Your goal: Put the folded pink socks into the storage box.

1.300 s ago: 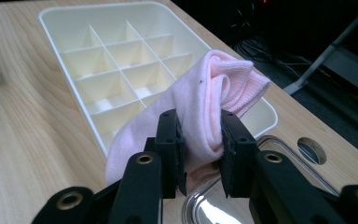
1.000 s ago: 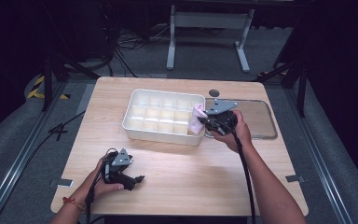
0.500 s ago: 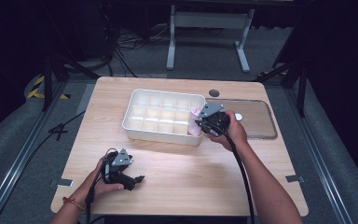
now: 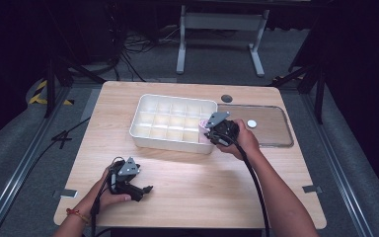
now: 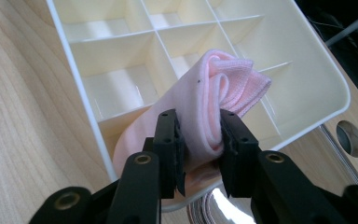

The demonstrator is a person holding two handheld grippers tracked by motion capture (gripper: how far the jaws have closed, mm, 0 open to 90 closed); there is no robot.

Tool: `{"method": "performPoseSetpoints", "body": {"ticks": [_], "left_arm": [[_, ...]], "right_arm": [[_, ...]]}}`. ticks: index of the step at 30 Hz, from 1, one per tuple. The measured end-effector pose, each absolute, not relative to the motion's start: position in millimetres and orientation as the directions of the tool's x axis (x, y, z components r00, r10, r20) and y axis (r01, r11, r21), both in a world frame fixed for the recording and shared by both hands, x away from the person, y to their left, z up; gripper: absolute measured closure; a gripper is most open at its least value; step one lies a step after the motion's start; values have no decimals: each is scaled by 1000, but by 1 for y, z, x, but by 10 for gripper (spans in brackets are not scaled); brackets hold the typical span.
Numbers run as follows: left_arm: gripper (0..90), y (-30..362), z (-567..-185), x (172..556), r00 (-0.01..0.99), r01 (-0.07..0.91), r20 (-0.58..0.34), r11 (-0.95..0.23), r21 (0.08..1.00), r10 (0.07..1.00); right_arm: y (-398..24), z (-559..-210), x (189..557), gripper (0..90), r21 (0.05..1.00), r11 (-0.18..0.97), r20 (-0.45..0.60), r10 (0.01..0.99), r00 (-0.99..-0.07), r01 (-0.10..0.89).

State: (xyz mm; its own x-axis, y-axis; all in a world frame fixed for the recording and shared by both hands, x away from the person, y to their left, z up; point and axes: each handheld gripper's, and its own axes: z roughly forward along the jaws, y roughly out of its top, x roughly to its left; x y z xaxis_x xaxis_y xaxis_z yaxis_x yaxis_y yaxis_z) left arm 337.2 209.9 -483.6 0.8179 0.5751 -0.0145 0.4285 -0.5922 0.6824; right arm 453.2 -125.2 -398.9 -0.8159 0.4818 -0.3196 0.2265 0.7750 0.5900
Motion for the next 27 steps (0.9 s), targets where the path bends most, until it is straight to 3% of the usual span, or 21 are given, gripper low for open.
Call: {"method": "performPoseSetpoints", "body": {"ticks": [10,13,19,27], "left_arm": [[88,210,-484,337,816,430,-17,-589,684,577],[88,210,-484,337,816,431,-18,-589,684,577],[87,209,-484,337,815,433,-19,-587,684,579],[87,209,-484,337,816,433,-18,-588,683,578]], "right_arm": [[-122,-403,461,707,536,810,-278,435,-856,237],[-121,-403,466,661,516,814,-234,433,-871,266],[-122,-397,473,618,541,775,-155,475,-866,328],[-117,-395,480,652,533,761,-126,503,-855,369]]}}
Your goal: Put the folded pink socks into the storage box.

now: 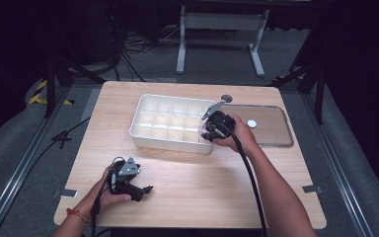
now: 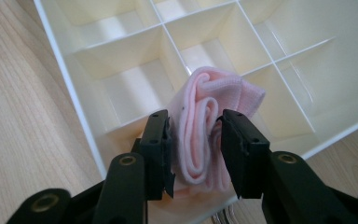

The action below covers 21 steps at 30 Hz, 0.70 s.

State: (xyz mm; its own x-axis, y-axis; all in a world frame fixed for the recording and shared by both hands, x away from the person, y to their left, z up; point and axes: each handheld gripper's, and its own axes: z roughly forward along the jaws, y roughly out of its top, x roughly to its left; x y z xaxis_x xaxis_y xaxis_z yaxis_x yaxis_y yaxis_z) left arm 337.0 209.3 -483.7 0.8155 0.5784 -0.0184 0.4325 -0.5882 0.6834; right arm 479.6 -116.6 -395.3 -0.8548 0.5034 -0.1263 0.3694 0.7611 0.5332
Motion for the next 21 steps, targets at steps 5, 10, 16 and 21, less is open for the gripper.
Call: {"method": "performPoseSetpoints", "body": {"ticks": [5,10,16,21], "left_arm": [[86,209,-484,337,815,433,-19,-588,683,579],[87,209,-484,337,815,433,-19,-588,683,578],[84,209,-484,337,816,434,-23,-585,685,578],[84,209,-484,337,818,427,-13,-593,683,575]], "right_arm": [[-112,-396,482,733,519,769,-136,506,-852,374],[-109,-397,481,778,491,794,-153,483,-862,357],[-105,-396,479,793,457,828,-179,444,-878,325],[-103,-400,483,803,438,830,-156,448,-880,345]]}}
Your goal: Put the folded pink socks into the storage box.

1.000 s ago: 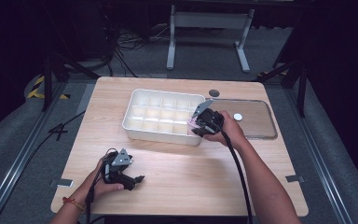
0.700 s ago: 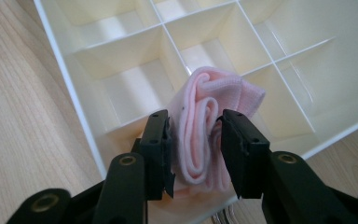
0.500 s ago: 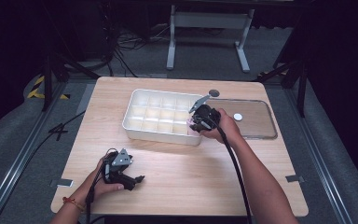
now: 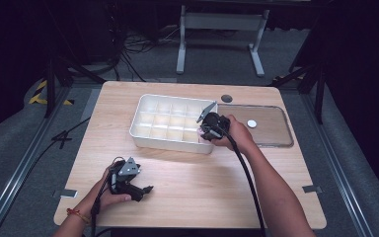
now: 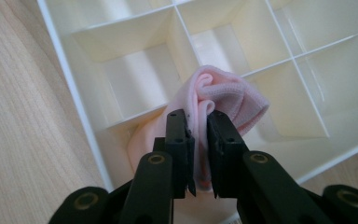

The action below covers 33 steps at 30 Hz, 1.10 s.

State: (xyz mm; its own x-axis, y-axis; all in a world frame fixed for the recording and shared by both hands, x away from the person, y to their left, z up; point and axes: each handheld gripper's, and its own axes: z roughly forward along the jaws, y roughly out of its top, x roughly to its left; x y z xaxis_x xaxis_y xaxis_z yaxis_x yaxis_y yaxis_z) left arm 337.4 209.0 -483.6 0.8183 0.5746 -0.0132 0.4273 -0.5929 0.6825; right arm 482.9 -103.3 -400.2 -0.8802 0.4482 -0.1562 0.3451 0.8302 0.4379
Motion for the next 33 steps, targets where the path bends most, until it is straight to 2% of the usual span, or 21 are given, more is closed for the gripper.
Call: {"method": "performPoseSetpoints", "body": {"ticks": [6,13,19,24,28,33], "left_arm": [[82,209,-484,337,817,431,-17,-591,682,576],[82,209,-483,337,819,429,-14,-595,679,574],[82,209,-484,337,819,428,-14,-595,680,574],[83,209,-484,337,819,429,-14,-595,680,574],[82,209,-484,337,819,428,-14,-595,680,574],[82,209,-484,337,819,429,-14,-595,680,574]], "right_arm": [[-102,-407,489,809,394,846,-124,435,-892,358],[-101,-410,502,813,340,842,-28,454,-891,419],[-94,-417,508,817,269,865,-17,445,-895,424],[-95,-420,510,821,274,857,14,451,-892,437],[-93,-421,511,824,252,869,-12,442,-897,425],[-96,-423,511,825,280,856,8,451,-892,435]]}}
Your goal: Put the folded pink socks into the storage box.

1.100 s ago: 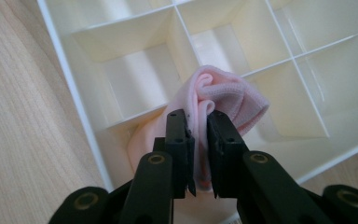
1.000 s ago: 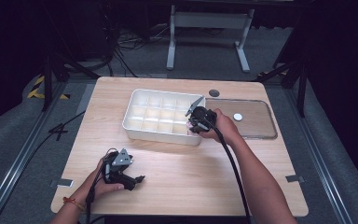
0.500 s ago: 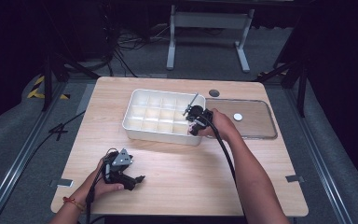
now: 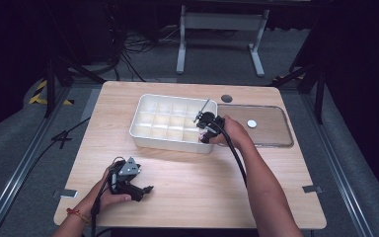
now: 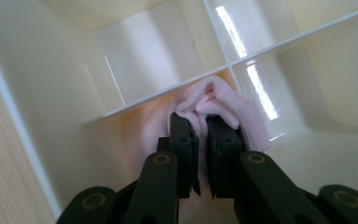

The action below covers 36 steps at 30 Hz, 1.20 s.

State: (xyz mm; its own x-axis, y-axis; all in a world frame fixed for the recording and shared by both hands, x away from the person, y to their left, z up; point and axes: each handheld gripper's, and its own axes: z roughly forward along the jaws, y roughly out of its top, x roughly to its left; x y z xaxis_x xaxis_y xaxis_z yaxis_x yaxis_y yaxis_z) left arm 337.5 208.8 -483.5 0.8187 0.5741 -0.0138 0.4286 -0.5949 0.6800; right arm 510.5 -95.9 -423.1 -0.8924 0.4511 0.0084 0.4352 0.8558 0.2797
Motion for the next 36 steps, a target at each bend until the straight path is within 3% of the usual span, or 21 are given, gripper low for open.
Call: {"method": "performPoseSetpoints", "body": {"ticks": [16,26,36], "left_arm": [[82,209,-484,338,821,427,-15,-596,680,571],[82,209,-483,338,821,425,-12,-598,679,571],[82,209,-484,338,820,426,-14,-595,681,572]], "right_arm": [[-99,-423,508,817,306,851,0,448,-894,426],[-106,-414,505,742,346,835,29,447,-894,429],[-113,-403,501,728,403,806,25,464,-886,433]]}}
